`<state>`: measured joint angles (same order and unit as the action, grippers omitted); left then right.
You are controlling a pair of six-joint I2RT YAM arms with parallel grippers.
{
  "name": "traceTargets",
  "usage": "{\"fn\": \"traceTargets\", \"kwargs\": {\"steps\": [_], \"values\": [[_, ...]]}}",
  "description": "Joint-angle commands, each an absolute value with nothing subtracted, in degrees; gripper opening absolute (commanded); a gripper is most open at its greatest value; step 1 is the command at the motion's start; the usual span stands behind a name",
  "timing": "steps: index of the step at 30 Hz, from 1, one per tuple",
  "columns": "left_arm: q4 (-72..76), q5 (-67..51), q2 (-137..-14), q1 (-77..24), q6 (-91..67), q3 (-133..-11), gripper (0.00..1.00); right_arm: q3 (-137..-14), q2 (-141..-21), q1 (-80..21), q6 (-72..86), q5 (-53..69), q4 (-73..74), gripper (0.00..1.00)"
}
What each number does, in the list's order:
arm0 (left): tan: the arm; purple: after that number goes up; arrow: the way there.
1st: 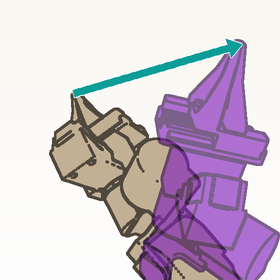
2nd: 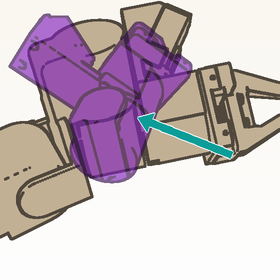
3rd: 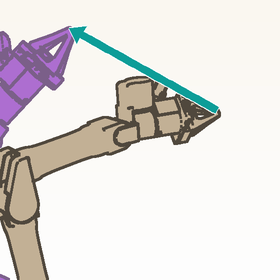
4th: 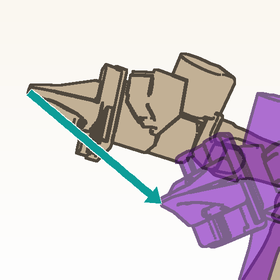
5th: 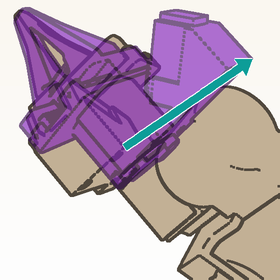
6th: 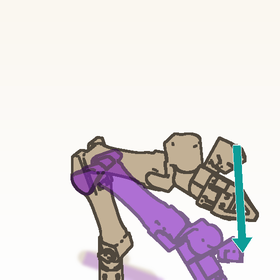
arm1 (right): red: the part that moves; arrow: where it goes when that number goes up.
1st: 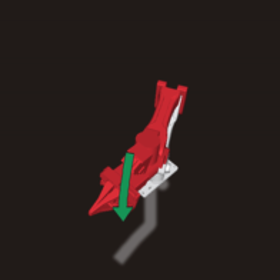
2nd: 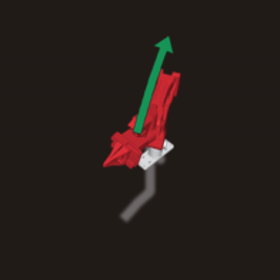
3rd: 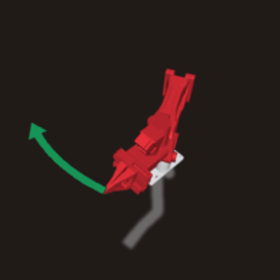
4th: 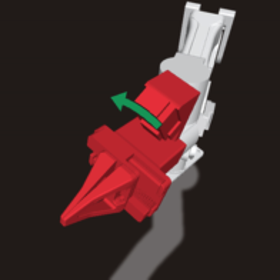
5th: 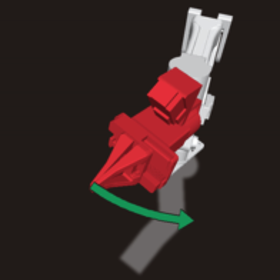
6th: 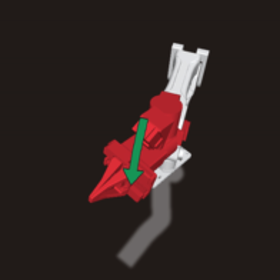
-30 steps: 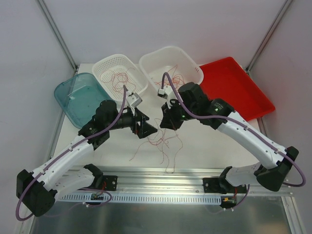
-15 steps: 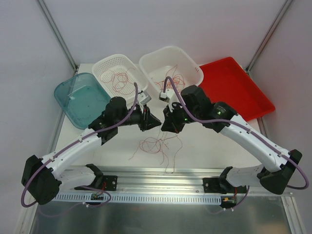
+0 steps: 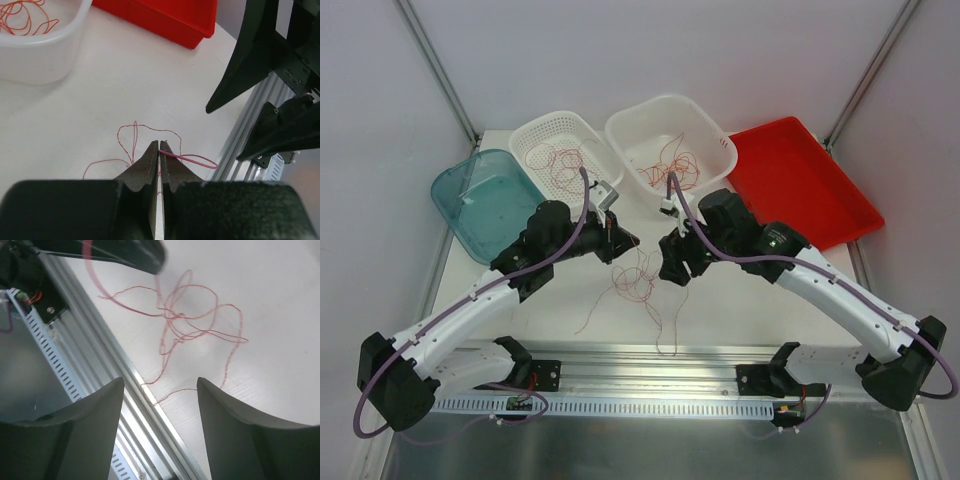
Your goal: Untangle the cables
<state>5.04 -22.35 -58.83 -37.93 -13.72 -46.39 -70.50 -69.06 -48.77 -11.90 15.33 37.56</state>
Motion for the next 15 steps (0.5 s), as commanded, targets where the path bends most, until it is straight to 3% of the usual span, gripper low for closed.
{"fn": "traceTargets", "kwargs": {"steps": [1, 6, 15], "values": [[1.9, -17.8, -56.6, -38.4, -12.7, -49.2, 0.00, -66.8, -66.1, -45.7, -8.3, 9.8, 32.7, 0.64], [0.4, -15.9, -55.1, -38.4, -12.7, -49.6, 0.00, -60.0, -66.0, -41.0, -3.4, 7.6, 27.8, 0.65], [-3.4, -14.3, -52.6, -38.4, -12.0, -51.0, 0.00, -53.1, -77.6, -40.6, 1.3, 13.4, 15.3, 0.64]]}}
